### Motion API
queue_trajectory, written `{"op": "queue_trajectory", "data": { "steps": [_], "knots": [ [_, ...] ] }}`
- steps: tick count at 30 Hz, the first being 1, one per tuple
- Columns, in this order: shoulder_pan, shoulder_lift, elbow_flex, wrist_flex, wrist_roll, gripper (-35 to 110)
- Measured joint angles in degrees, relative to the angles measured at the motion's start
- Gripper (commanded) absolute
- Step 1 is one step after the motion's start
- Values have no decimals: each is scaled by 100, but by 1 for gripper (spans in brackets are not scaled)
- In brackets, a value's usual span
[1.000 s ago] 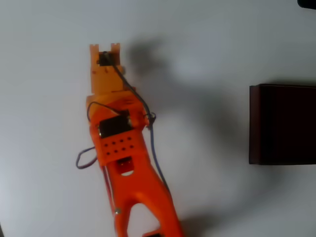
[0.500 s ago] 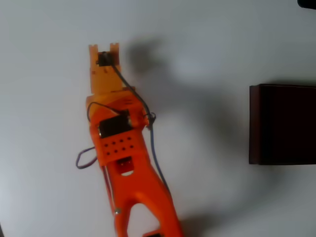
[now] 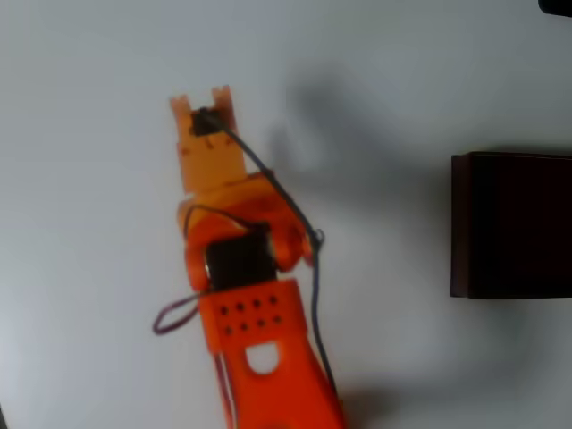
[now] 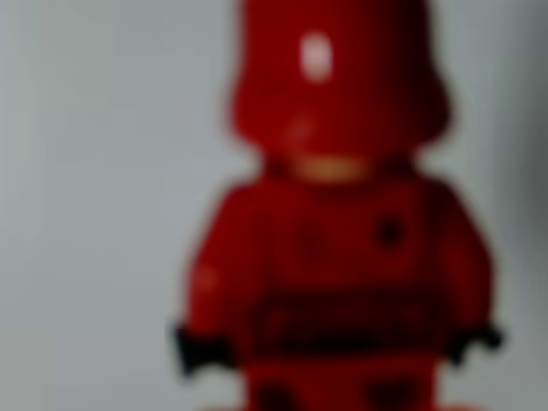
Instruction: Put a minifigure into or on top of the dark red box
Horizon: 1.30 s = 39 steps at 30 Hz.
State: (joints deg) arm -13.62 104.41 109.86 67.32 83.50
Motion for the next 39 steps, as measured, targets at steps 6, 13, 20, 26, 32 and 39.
{"op": "queue_trajectory", "data": {
  "steps": [6, 13, 20, 26, 32, 39],
  "knots": [
    [668, 1828, 519, 967, -1090, 0],
    [1995, 5098, 2004, 1354, -2347, 0],
    [3419, 5344, 2065, 1222, -3639, 0],
    [4395, 3964, 1679, 642, -4351, 0],
    [5317, 2048, 624, 185, -5001, 0],
    [5897, -149, -729, 53, -5388, 0]
  ]
}}
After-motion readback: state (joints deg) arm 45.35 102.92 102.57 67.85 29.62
